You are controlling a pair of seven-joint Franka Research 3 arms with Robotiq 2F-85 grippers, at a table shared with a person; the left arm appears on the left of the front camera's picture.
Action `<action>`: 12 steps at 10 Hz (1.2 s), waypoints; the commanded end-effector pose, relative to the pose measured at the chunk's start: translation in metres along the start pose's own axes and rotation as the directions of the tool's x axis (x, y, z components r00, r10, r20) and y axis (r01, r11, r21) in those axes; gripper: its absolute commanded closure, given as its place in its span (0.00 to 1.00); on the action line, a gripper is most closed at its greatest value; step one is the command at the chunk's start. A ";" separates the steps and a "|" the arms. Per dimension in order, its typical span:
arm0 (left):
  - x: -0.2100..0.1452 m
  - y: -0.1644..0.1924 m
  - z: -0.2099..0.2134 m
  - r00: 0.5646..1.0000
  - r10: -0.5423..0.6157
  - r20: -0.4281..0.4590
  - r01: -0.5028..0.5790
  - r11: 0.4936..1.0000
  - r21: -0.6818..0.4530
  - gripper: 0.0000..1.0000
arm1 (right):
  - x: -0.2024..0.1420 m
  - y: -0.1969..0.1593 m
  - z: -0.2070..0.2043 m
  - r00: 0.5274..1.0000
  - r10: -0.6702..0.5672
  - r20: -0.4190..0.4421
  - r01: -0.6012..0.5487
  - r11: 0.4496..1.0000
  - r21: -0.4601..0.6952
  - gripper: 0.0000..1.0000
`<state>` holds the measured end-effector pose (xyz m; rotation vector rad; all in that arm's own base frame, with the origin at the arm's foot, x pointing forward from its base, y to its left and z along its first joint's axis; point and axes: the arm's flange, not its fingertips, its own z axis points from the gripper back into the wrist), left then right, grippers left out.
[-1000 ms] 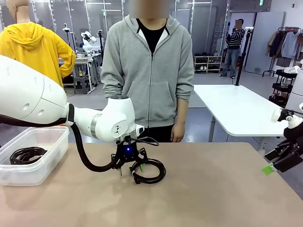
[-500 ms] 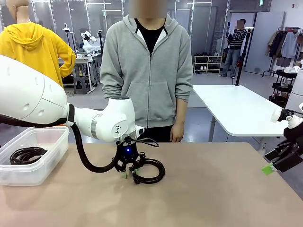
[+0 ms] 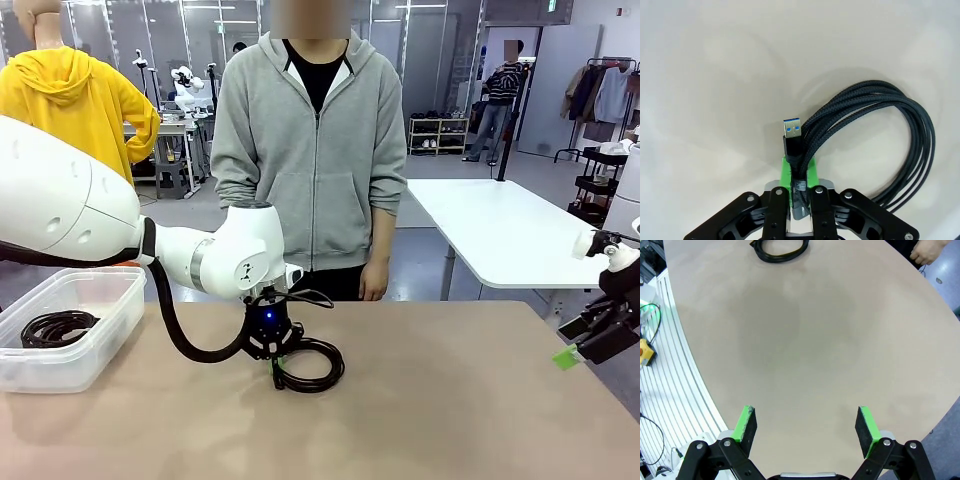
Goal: Organize and store the cables.
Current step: Place the USB Extension Cable into the Organizing box.
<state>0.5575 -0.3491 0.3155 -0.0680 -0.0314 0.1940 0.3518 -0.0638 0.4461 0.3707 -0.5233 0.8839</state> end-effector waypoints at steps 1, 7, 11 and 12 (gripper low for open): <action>-0.003 0.002 0.034 1.000 0.023 0.018 -0.024 0.999 0.034 1.00 | 0.003 0.000 -0.001 1.000 -0.019 0.001 0.019 1.000 -0.006 0.00; -0.031 0.030 0.198 0.967 -0.235 0.098 0.232 0.972 0.035 1.00 | 0.003 0.000 -0.001 1.000 -0.019 0.001 0.019 1.000 -0.006 0.00; -0.025 0.024 0.194 0.991 -0.084 0.103 0.081 0.996 0.032 1.00 | 0.003 0.000 -0.001 1.000 -0.019 0.001 0.019 1.000 -0.006 0.00; -0.025 0.024 0.194 0.991 -0.084 0.103 0.081 0.996 0.032 1.00 | 0.003 0.000 -0.001 1.000 -0.019 0.001 0.019 1.000 -0.006 0.00</action>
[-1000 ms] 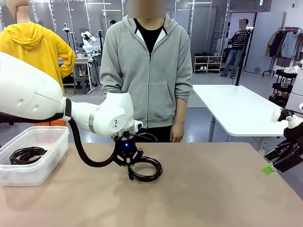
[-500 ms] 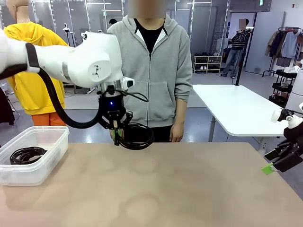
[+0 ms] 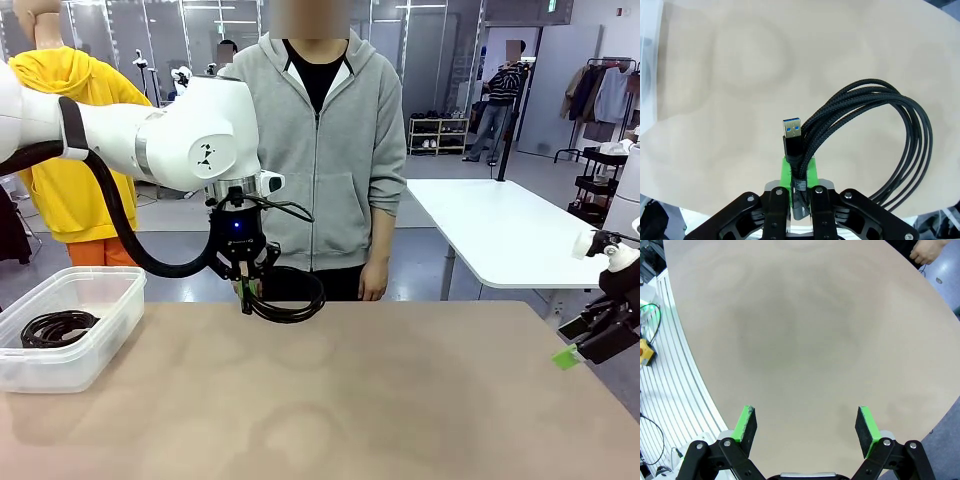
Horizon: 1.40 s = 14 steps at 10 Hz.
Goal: Organize and store the cables.
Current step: Place the USB Extension Cable into the Organizing box.
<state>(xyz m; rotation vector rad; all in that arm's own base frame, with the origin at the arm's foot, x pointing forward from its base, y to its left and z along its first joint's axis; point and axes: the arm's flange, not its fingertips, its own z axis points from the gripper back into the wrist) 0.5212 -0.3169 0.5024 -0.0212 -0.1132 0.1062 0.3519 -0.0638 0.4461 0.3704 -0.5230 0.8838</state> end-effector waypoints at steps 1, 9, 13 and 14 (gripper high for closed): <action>0.000 0.000 0.002 1.000 -0.007 0.003 0.007 1.000 -0.001 0.87 | 0.003 0.000 -0.001 1.000 -0.019 0.002 0.019 1.000 -0.006 0.00; 0.047 0.295 0.014 0.968 -0.241 -0.065 0.244 0.969 0.040 0.87 | 0.003 0.000 -0.001 1.000 -0.019 0.002 0.019 1.000 -0.006 0.00; 0.076 0.378 -0.001 0.972 -0.234 0.020 0.233 0.971 0.046 0.87 | 0.003 0.000 -0.001 1.000 -0.019 0.002 0.019 1.000 -0.006 0.00; 0.082 0.386 -0.013 0.972 -0.235 0.022 0.234 0.972 0.021 0.87 | 0.003 0.000 -0.001 1.000 -0.019 0.002 0.019 1.000 -0.006 0.00</action>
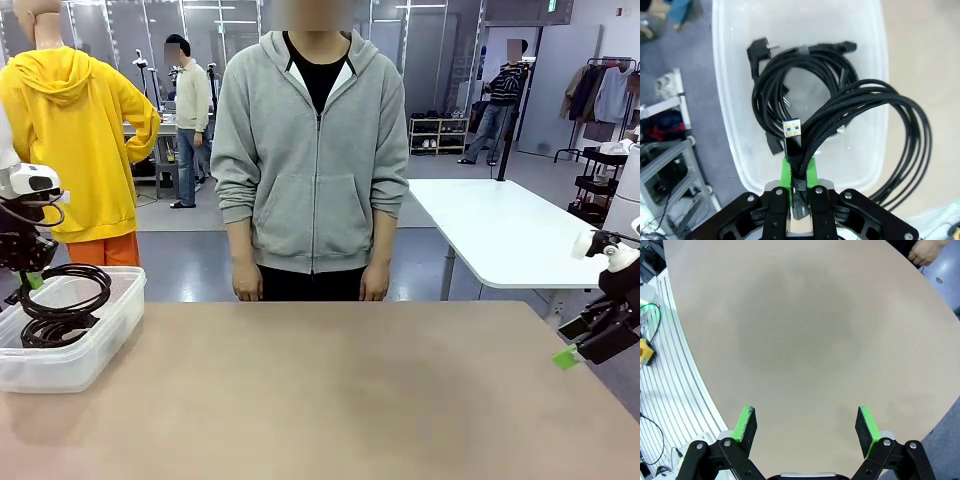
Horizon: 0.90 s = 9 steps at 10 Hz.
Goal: Organize and store the cables.
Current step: Place the USB Extension Cable into the Organizing box.
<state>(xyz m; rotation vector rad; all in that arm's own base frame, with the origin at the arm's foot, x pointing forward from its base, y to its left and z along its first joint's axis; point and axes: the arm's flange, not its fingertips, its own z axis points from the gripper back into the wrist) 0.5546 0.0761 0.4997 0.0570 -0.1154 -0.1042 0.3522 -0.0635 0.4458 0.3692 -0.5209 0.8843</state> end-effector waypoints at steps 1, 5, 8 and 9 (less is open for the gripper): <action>0.014 0.006 -0.027 0.999 -0.009 0.042 0.009 1.000 -0.002 0.87 | 0.002 0.000 -0.001 1.000 -0.019 0.004 0.019 1.000 -0.006 0.00; 0.033 0.021 -0.077 0.994 0.098 0.054 -0.100 0.995 0.028 0.87 | 0.002 0.000 -0.001 1.000 -0.019 0.004 0.019 1.000 -0.006 0.00; 0.034 0.018 -0.080 0.992 0.114 0.058 -0.117 0.992 0.044 0.22 | 0.002 0.000 -0.001 1.000 -0.019 0.004 0.019 1.000 -0.006 0.00; 0.034 0.018 -0.080 0.990 0.128 0.056 -0.130 0.991 0.042 0.01 | 0.002 0.000 -0.001 1.000 -0.019 0.004 0.019 1.000 -0.006 0.00</action>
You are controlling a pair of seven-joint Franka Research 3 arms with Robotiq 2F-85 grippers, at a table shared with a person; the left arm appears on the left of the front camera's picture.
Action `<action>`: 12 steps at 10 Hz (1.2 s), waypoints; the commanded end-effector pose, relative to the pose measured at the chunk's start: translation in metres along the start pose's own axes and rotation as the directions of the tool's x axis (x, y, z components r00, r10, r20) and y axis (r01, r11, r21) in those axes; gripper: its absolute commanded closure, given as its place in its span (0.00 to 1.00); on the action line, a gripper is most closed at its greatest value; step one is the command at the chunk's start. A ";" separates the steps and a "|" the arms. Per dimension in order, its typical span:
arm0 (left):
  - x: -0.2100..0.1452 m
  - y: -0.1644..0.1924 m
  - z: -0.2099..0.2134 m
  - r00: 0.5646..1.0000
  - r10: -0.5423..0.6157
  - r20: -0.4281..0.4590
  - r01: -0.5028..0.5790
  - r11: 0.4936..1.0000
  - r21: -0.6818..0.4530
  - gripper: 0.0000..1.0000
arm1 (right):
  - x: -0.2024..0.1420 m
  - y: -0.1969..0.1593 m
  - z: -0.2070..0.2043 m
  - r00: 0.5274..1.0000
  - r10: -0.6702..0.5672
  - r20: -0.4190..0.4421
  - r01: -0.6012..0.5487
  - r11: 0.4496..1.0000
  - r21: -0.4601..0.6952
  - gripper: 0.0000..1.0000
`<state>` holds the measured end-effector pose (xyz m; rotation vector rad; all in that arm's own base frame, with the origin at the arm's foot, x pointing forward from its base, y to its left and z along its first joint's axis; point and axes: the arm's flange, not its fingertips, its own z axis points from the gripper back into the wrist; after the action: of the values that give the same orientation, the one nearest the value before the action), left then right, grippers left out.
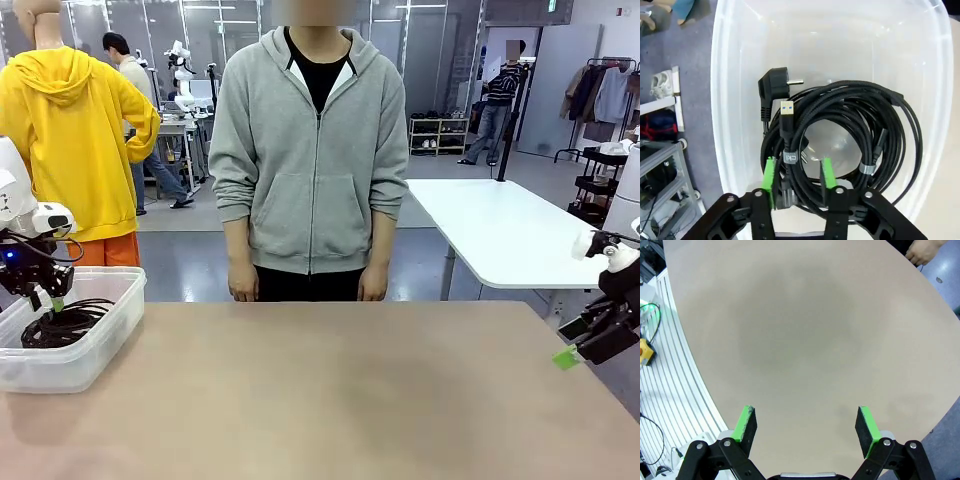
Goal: Organize and store the cables.
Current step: Place the USB Extension Cable into the Organizing box.
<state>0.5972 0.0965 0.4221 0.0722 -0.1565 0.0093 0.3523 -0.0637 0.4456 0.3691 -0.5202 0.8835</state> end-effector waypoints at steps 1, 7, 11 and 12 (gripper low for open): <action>0.001 -0.003 0.003 1.000 0.020 0.013 -0.020 1.000 0.022 0.00 | 0.003 0.000 -0.001 1.000 -0.018 0.005 0.018 1.000 -0.006 0.00; 0.001 -0.002 0.001 1.000 0.023 0.003 -0.023 1.000 0.000 0.00 | 0.003 0.000 -0.001 1.000 -0.018 0.005 0.018 1.000 -0.006 0.00; 0.001 -0.002 0.001 1.000 0.023 0.003 -0.023 1.000 0.000 0.00 | 0.003 0.000 -0.001 1.000 -0.018 0.005 0.018 1.000 -0.006 0.00; 0.001 -0.002 0.001 1.000 0.023 0.003 -0.023 1.000 0.000 0.00 | 0.003 0.000 -0.001 1.000 -0.018 0.005 0.018 1.000 -0.006 0.00</action>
<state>0.5977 0.0936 0.4235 0.0806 -0.1629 0.0472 0.3523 -0.0638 0.4456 0.3690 -0.5203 0.8831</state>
